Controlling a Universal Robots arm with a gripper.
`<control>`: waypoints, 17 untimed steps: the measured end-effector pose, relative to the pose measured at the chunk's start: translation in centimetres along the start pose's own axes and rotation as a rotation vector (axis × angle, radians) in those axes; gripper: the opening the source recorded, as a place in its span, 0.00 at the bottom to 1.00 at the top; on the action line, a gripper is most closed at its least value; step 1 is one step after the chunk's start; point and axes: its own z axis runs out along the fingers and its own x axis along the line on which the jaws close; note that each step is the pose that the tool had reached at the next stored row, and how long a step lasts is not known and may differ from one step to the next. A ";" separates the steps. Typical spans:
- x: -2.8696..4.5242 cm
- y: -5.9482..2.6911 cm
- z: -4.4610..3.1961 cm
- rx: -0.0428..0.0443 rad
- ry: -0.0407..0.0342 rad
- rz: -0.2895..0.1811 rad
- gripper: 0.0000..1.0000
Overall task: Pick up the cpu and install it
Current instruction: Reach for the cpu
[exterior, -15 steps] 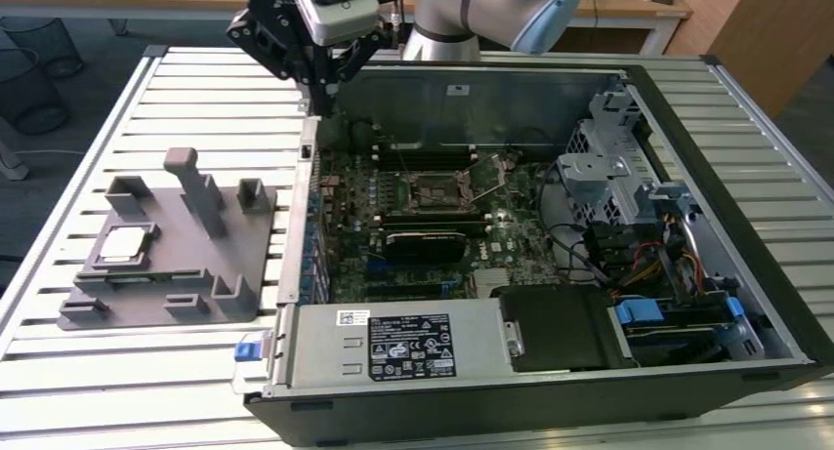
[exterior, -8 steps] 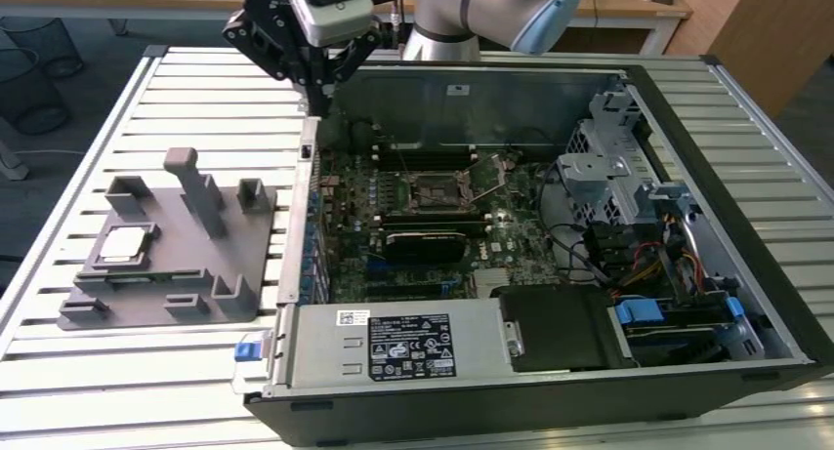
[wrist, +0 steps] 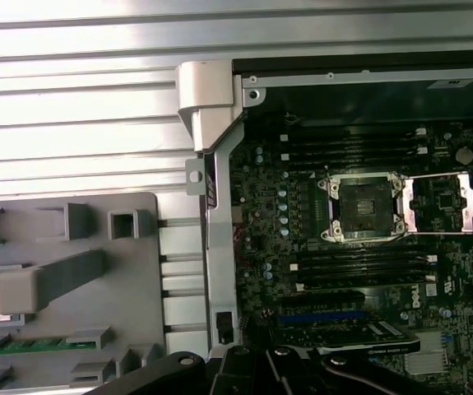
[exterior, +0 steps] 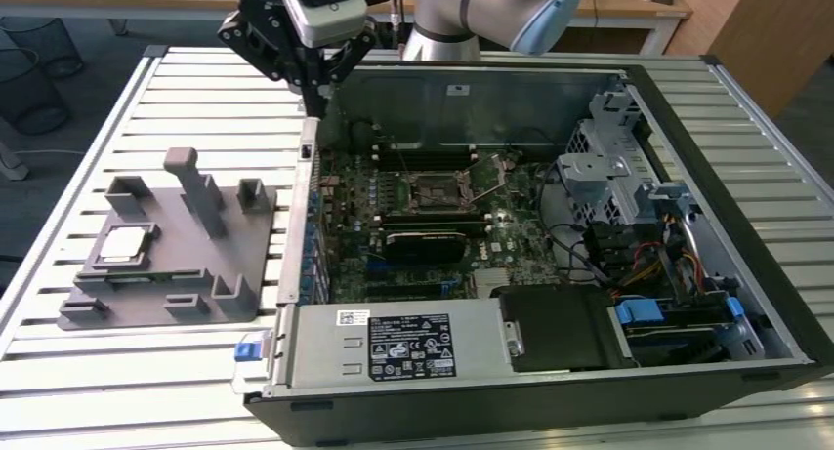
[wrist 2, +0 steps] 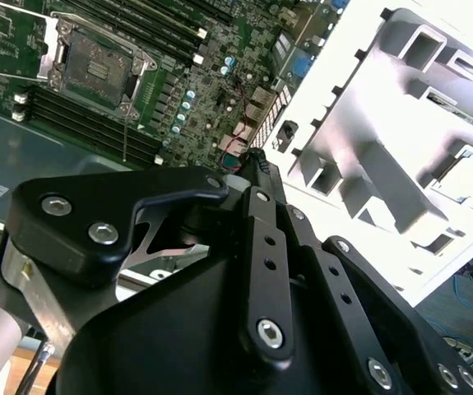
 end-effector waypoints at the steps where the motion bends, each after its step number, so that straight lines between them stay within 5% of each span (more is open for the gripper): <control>1: 0.09 -0.01 0.00 0.0000 0.0001 0.000 0.11; 17: 1.66 -0.14 0.20 0.0000 0.0010 0.000 0.11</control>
